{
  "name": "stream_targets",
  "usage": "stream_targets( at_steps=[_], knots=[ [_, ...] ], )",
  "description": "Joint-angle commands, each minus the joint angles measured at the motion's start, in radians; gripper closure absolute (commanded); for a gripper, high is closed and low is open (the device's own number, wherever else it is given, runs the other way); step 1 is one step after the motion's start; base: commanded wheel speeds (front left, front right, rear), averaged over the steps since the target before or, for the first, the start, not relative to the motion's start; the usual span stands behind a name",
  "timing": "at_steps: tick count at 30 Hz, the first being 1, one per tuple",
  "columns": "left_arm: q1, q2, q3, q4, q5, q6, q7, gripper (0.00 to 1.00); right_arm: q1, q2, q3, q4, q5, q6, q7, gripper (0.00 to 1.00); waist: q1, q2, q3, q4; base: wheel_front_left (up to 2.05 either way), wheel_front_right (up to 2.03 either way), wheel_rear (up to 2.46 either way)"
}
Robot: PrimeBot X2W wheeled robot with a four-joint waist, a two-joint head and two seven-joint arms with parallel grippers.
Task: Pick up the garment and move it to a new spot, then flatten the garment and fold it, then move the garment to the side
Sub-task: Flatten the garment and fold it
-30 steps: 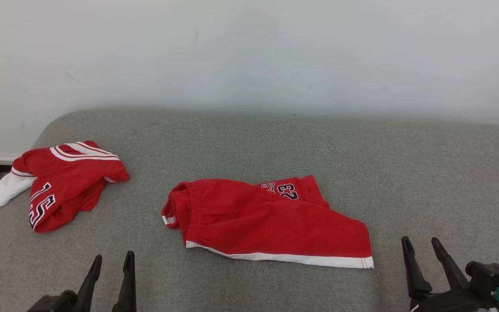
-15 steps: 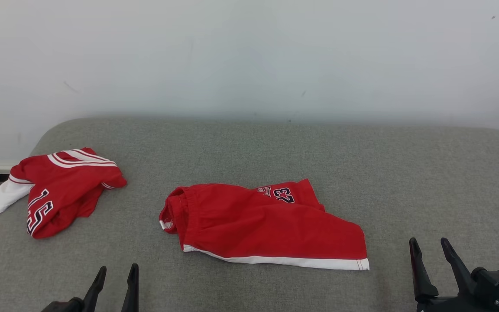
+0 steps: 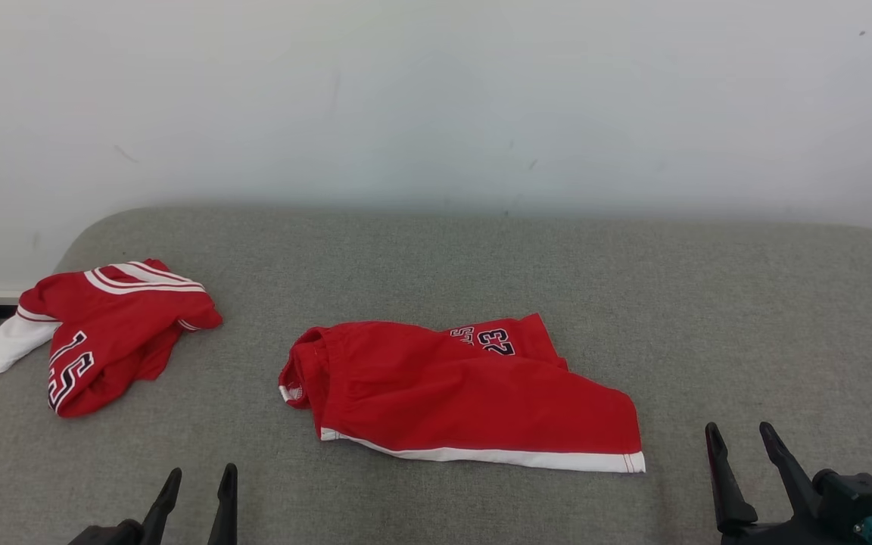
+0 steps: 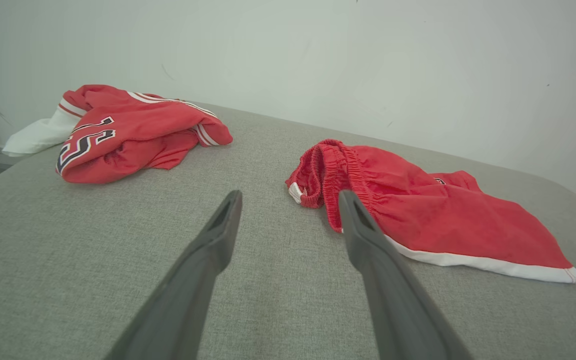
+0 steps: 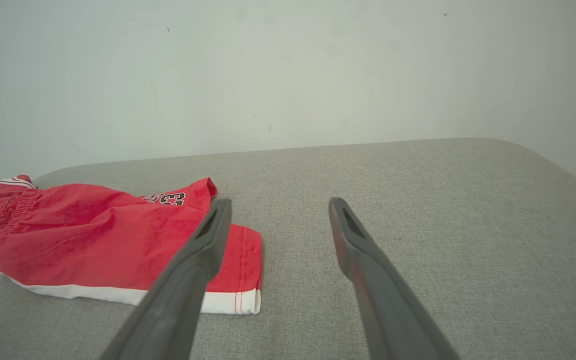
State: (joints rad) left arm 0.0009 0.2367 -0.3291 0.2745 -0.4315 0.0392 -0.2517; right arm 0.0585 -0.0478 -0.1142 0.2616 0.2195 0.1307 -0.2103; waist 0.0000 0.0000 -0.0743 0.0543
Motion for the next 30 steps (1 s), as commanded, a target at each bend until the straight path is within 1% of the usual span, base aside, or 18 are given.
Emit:
stream_targets(
  at_steps=[1, 9, 12, 16, 21, 28, 30],
  knots=[
    [-0.007, 0.001, 0.002, 0.005, -0.005, -0.004, -0.007, 0.00, -0.009, -0.005, 0.000, -0.003, 0.012, 0.000, 0.006, 0.00, 0.0000, 0.0000, 0.003, -0.004, 0.00, 0.00, 0.00],
    [-0.028, -0.007, -0.012, 0.014, -0.009, -0.011, 0.003, 0.00, -0.015, -0.005, 0.000, -0.007, 0.023, 0.000, 0.019, 0.00, 0.0000, 0.0000, 0.007, 0.000, 0.00, 0.00, 0.00],
    [-0.044, -0.006, -0.021, 0.014, -0.009, -0.017, 0.020, 0.00, -0.016, -0.005, 0.001, -0.013, 0.021, 0.000, 0.025, 0.00, 0.0000, 0.0000, 0.010, 0.004, 0.00, 0.00, 0.00],
    [-0.084, -0.002, -0.046, 0.028, -0.009, -0.040, 0.073, 0.00, -0.024, -0.005, 0.005, -0.021, 0.019, 0.000, 0.057, 0.00, 0.0000, 0.0000, 0.015, 0.014, 0.00, 0.00, 0.00],
    [-0.149, -0.010, -0.078, 0.059, -0.029, -0.067, 0.179, 0.00, -0.039, -0.005, 0.020, -0.030, 0.018, 0.000, 0.180, 0.00, 0.0000, 0.0000, 0.024, 0.024, 0.00, 0.00, 0.00],
    [-0.254, -0.041, -0.125, 0.132, -0.043, -0.063, 0.376, 0.00, -0.057, -0.006, -0.016, -0.060, -0.005, 0.000, 0.418, 0.00, 0.0000, 0.0000, 0.043, 0.041, 0.00, 0.00, 0.00],
    [-0.283, -0.053, -0.141, 0.156, -0.041, -0.060, 0.420, 0.00, -0.066, -0.005, -0.025, -0.064, -0.009, 0.000, 0.468, 0.00, 0.0000, 0.0000, 0.046, 0.043, 0.00, 0.00, 0.00]
  ],
)
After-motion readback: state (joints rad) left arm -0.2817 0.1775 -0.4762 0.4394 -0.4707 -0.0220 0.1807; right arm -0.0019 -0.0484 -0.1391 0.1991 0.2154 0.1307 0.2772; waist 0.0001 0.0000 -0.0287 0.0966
